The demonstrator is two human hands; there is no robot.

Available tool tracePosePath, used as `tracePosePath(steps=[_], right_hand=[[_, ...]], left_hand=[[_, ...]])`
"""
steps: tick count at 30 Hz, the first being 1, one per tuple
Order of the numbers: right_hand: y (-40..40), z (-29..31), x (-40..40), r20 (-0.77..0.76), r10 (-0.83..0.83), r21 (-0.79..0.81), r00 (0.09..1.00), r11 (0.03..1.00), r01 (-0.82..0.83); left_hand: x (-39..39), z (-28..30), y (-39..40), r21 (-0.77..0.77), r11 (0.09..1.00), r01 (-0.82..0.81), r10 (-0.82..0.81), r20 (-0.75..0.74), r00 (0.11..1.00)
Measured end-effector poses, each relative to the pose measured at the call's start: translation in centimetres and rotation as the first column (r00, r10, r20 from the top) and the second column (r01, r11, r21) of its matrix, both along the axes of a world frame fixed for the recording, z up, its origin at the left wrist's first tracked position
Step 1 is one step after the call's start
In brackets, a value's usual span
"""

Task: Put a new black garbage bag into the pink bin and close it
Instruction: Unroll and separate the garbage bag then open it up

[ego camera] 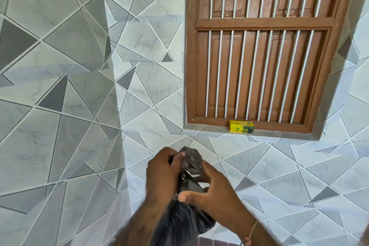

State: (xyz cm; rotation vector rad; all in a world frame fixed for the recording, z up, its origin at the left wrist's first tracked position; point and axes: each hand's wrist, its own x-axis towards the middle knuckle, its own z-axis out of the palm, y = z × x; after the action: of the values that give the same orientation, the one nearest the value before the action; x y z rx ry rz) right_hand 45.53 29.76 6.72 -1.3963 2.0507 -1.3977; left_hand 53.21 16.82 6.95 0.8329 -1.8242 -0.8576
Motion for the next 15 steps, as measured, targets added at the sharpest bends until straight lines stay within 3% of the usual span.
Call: tracePosePath(steps=[4, 8, 11, 13, 15], right_hand=[[-0.4, -0.6, -0.4, -0.073, -0.161, -0.043, 0.984, 0.987, 0.158], [0.2, -0.9, -1.6, 0.219, -0.140, -0.005, 0.966, 0.989, 0.145], [0.6, -1.3, -2.1, 0.473, -0.060, -0.082, 0.879, 0.990, 0.112], [0.3, -1.8, -2.3, 0.546, -0.079, -0.134, 0.834, 0.974, 0.180], [-0.2, -2.0, -2.2, 0.595, -0.093, -0.182, 0.798, 0.952, 0.247]], left_hand=[[0.1, 0.5, -0.4, 0.002, 1.000, -0.021, 0.021, 0.018, 1.000], [1.0, 0.6, -2.0, 0.030, 0.998, -0.051, 0.052, -0.033, 0.998], [1.7, 0.6, -2.6, -0.007, 0.994, -0.112, 0.111, -0.068, 0.991], [2.0, 0.4, -1.4, -0.126, 0.973, -0.195, 0.178, -0.133, 0.975], [2.0, -0.3, 1.2, -0.129, 0.984, -0.127, 0.103, -0.176, 0.979]])
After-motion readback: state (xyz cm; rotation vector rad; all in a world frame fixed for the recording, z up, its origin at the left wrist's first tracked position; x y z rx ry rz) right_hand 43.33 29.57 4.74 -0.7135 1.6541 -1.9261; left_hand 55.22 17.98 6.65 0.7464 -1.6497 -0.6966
